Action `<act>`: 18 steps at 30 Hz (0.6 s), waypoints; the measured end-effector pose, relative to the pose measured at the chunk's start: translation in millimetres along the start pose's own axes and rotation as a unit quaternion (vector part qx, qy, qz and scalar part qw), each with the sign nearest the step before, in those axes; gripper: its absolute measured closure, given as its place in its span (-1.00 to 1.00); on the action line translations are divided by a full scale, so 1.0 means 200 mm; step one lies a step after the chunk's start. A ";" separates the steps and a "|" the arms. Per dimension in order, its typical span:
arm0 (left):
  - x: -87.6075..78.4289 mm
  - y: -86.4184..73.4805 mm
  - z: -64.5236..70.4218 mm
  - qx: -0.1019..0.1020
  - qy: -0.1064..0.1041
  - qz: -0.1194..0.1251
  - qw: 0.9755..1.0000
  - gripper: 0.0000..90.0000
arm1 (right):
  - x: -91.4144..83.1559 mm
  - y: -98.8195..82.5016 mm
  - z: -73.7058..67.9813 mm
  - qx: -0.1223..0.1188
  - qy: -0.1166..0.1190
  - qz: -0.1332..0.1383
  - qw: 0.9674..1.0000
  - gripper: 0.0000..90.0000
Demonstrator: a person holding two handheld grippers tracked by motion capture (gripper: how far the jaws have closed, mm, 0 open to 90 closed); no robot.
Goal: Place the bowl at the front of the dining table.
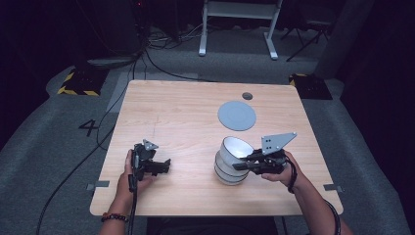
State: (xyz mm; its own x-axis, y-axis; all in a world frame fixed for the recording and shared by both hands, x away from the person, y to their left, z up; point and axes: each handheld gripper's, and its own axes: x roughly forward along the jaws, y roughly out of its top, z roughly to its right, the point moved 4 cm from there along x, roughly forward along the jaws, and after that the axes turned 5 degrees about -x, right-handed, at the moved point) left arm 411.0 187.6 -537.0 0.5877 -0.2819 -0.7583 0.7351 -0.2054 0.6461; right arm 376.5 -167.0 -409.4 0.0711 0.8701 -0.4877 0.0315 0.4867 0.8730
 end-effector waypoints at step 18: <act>0.00 0.00 0.00 0.000 0.000 0.000 1.000 -1.00 | -0.07 0.05 0.12 0.000 -0.054 0.008 0.999 0.80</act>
State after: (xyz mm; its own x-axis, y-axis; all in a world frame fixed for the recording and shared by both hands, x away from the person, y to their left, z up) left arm 411.0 187.6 -537.0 0.5881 -0.2821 -0.7580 0.7349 -0.2049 0.6464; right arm 399.2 -177.0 -393.4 0.1787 0.8640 -0.4708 0.0299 0.4735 0.8803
